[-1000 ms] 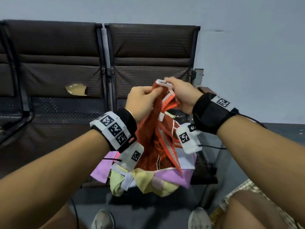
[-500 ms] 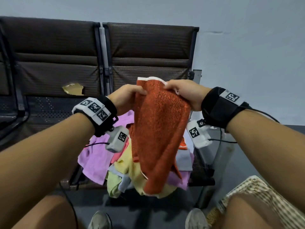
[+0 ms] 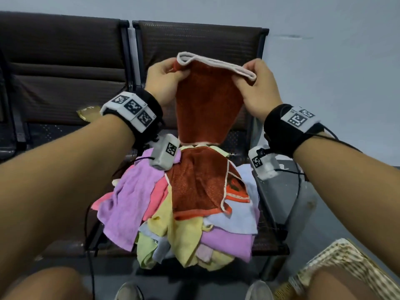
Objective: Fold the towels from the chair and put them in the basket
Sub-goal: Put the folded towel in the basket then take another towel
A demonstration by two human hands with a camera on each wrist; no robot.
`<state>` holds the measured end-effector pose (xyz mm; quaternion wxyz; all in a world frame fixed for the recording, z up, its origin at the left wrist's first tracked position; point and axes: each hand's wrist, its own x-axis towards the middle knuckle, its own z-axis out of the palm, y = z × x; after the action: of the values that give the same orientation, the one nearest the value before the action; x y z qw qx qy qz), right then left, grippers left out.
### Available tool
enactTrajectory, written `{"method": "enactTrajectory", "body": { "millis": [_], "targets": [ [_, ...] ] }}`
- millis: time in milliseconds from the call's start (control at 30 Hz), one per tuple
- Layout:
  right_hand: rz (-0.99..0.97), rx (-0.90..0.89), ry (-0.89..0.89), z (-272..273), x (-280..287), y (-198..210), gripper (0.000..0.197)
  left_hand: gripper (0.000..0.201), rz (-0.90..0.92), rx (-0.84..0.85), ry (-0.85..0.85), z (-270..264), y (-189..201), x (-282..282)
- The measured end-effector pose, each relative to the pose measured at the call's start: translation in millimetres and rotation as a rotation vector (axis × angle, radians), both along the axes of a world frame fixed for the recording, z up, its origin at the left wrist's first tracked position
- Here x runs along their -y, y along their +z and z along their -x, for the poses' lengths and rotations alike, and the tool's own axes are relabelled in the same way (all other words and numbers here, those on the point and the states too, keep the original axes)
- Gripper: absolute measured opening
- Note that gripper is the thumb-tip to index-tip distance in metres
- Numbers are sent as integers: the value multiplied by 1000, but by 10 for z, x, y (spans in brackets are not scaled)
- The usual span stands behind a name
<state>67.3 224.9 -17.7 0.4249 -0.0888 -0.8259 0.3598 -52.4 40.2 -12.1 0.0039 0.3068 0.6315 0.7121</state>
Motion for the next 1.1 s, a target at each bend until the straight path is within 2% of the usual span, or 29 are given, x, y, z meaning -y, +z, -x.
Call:
{"method": "enactTrajectory", "body": {
  "millis": [100, 167, 267, 367, 400, 467, 533, 567, 667, 733, 800, 900, 1000, 1100],
  "targets": [
    [-42, 95, 68, -57, -38, -321, 5, 43, 144, 36, -8, -54, -382, 121],
    [-68, 297, 120, -134, -45, -671, 12, 47, 302, 116, -51, -140, -790, 208],
    [-123, 644, 213, -313, -5, -1204, 21, 41, 563, 192, -107, -294, -1388, 374],
    [-170, 903, 335, -515, 52, -1604, 23, 30, 790, 249, -216, -417, -1769, 538],
    [-116, 963, 383, -573, 63, -1700, 19, 26, 834, 290, -255, -442, -1853, 592],
    [212, 1080, 484, -653, 83, -1849, 11, 16, 906, 392, -334, -477, -1943, 690],
    [514, 1158, 522, -678, 99, -1920, 18, 10, 989, 464, -416, -495, -1957, 744],
    [564, 1180, 510, -671, 99, -1932, 23, 10, 1013, 492, -435, -496, -1957, 747],
    [574, 1142, 414, -567, 96, -1936, 19, 10, 959, 542, -390, -442, -1976, 652],
    [544, 1036, 279, -442, 75, -1910, 8, 9, 868, 490, -255, -346, -2020, 519],
    [529, 914, 178, -301, 40, -1904, 16, 11, 783, 424, -103, -221, -2086, 366],
    [507, 723, 90, -83, -23, -1987, 9, 14, 693, 334, 46, -22, -2201, 150],
    [429, 572, -13, 107, -81, -2131, 20, 25, 683, 242, 201, 127, -2264, 16],
    [337, 568, -51, 238, -111, -2270, 24, 47, 650, 240, 298, 148, -2332, -3]
  ]
}}
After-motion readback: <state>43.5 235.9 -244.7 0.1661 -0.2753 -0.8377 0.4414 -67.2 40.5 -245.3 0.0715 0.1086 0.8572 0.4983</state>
